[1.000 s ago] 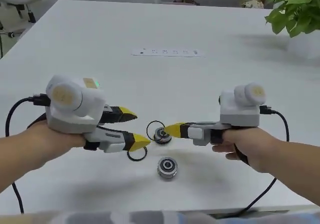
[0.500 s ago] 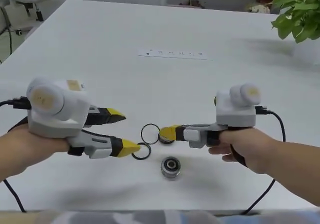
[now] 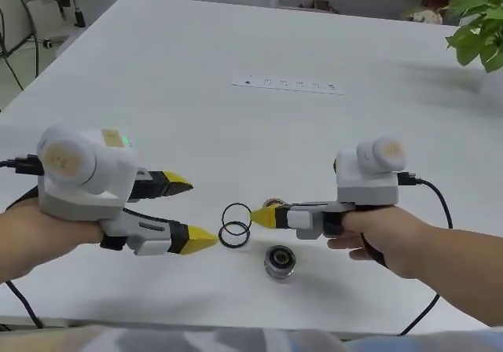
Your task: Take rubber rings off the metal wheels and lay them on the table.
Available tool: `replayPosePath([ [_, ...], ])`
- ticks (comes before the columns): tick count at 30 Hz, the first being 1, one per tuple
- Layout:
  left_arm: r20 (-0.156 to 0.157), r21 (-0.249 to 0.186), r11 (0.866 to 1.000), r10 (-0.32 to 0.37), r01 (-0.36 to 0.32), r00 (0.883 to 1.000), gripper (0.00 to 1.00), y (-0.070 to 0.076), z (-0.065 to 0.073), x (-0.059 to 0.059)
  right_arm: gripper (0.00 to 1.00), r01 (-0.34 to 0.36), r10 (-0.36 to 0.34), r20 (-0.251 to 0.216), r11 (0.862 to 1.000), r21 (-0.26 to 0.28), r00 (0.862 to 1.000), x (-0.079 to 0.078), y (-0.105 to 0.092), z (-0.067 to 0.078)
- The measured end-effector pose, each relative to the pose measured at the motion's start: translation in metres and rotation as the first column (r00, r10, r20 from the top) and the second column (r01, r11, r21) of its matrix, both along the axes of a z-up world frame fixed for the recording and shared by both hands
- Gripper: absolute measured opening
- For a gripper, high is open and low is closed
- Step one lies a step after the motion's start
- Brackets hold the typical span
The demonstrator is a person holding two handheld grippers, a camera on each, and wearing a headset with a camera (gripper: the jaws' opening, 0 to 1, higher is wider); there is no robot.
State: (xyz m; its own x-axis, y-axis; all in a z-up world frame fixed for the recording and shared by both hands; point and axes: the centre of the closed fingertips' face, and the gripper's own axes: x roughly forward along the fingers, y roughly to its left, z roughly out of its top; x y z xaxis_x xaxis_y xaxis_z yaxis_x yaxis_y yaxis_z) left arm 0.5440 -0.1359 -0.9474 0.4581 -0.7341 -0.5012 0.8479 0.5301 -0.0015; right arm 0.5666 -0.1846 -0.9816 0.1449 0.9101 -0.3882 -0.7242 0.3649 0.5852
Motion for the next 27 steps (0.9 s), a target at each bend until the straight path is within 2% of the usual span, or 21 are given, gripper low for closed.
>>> replayPosePath([
  [15, -0.019, 0.0, 1.0, 0.012, -0.012, 1.0, 0.62, 0.007, -0.008, -0.004, 0.0, -0.018, 0.017, -0.044, 0.999, -0.041, 0.999, -0.004, 0.007, -0.019],
  [27, -0.036, 0.003, 1.0, 0.009, -0.009, 0.999, 0.62, 0.006, -0.013, -0.003, 0.0, 0.004, -0.008, -0.052, 0.998, -0.07, 0.999, 0.002, 0.0, -0.028],
])
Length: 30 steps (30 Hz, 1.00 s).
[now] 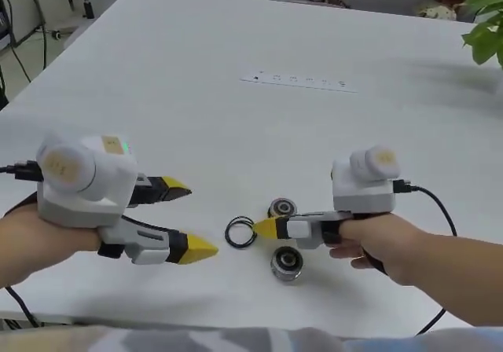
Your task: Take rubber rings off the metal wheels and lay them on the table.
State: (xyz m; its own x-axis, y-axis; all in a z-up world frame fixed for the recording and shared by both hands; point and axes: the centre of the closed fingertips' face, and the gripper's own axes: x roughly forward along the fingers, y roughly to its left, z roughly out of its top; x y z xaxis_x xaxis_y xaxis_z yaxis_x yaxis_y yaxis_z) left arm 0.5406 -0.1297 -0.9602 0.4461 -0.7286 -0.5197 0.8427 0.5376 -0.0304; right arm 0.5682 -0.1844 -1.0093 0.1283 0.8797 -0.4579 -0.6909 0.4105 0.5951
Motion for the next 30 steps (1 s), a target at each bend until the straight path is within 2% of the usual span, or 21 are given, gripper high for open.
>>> replayPosePath([
  [12, -0.016, 0.011, 1.0, -0.019, 0.019, 1.0, 0.61, -0.004, -0.004, 0.001, 0.07, 0.004, -0.004, 0.012, 1.0, -0.009, 1.0, 0.001, -0.005, 0.001],
  [22, -0.024, 0.017, 1.0, -0.025, 0.026, 0.999, 0.61, -0.005, -0.004, 0.007, 0.13, 0.006, -0.007, 0.042, 1.0, 0.026, 0.999, 0.004, -0.011, 0.021],
  [30, -0.019, 0.018, 0.999, -0.034, 0.035, 0.999, 0.6, -0.011, 0.0, 0.018, 0.15, 0.004, -0.006, 0.094, 1.0, 0.024, 0.996, 0.011, -0.022, 0.03],
])
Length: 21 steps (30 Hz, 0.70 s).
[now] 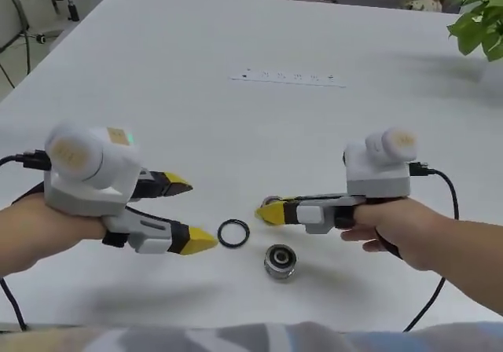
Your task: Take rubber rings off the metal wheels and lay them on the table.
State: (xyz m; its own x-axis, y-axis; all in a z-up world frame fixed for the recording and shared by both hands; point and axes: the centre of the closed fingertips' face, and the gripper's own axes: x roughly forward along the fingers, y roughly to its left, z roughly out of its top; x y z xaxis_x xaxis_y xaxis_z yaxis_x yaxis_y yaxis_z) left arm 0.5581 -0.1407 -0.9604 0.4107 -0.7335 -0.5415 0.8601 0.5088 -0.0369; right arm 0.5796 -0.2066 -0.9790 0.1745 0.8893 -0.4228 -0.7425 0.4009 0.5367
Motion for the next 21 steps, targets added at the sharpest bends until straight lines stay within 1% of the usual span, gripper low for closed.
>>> replayPosePath([
  [2, 0.001, -0.001, 1.0, 0.001, -0.001, 1.0, 0.59, -0.002, 0.0, 0.003, 0.15, -0.003, 0.003, 0.013, 1.0, -0.01, 1.0, 0.002, -0.002, 0.001],
  [8, -0.016, -0.012, 1.0, 0.006, -0.006, 1.0, 0.58, -0.009, -0.003, 0.014, 0.16, 0.012, -0.011, 0.041, 0.999, -0.032, 0.999, 0.01, -0.013, -0.001],
  [10, -0.021, -0.019, 1.0, 0.011, -0.011, 1.0, 0.58, -0.011, -0.003, 0.017, 0.16, 0.012, -0.009, 0.06, 0.999, -0.049, 0.998, 0.013, -0.018, -0.004],
  [12, -0.028, -0.021, 1.0, 0.014, -0.014, 1.0, 0.58, -0.012, -0.005, 0.02, 0.16, 0.013, -0.008, 0.069, 0.998, -0.067, 0.998, 0.015, -0.023, -0.008],
  [16, -0.035, -0.011, 1.0, 0.009, -0.01, 0.999, 0.57, -0.015, -0.01, 0.024, 0.18, 0.018, -0.009, 0.093, 0.995, -0.097, 0.996, 0.019, -0.032, -0.015],
  [21, -0.041, -0.006, 1.0, 0.003, -0.003, 0.999, 0.56, -0.02, -0.013, 0.029, 0.19, 0.014, 0.002, 0.122, 0.992, -0.129, 0.992, 0.023, -0.037, -0.021],
])
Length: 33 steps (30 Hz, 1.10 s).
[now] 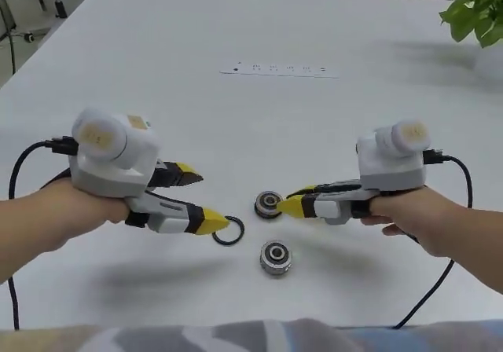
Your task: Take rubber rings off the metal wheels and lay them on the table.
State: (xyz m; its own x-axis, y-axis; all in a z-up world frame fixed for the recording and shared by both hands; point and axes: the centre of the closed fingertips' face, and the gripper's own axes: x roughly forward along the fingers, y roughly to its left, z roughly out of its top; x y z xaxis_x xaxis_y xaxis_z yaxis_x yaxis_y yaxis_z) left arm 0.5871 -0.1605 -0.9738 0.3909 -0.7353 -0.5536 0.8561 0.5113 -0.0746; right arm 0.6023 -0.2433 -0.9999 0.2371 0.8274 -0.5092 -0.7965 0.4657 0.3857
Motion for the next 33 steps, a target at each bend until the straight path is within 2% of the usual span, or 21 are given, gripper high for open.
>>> replayPosePath([
  [3, -0.003, 0.005, 1.0, -0.01, 0.01, 1.0, 0.55, -0.005, -0.002, 0.003, 0.19, -0.033, 0.034, 0.043, 0.999, -0.03, 0.998, 0.0, 0.0, -0.004],
  [16, -0.008, 0.002, 0.999, -0.05, 0.05, 0.999, 0.51, -0.03, -0.007, 0.007, 0.22, -0.093, 0.106, 0.134, 0.991, -0.094, 0.985, 0.0, 0.006, -0.015],
  [18, -0.012, 0.003, 0.998, -0.058, 0.058, 0.998, 0.5, -0.034, -0.008, 0.007, 0.21, -0.098, 0.11, 0.134, 0.991, -0.096, 0.985, 0.0, 0.006, -0.016],
  [23, -0.014, 0.015, 0.997, -0.08, 0.081, 0.997, 0.48, -0.043, -0.011, 0.009, 0.2, -0.1, 0.117, 0.166, 0.989, -0.111, 0.979, 0.002, 0.007, -0.017],
  [28, -0.001, 0.013, 0.996, -0.089, 0.089, 0.996, 0.45, -0.052, -0.012, 0.013, 0.2, -0.105, 0.126, 0.186, 0.987, -0.119, 0.975, 0.003, 0.008, -0.018],
  [33, -0.009, 0.021, 0.994, -0.108, 0.108, 0.994, 0.41, -0.062, -0.017, 0.012, 0.19, -0.107, 0.131, 0.199, 0.986, -0.125, 0.971, 0.003, 0.007, -0.019],
])
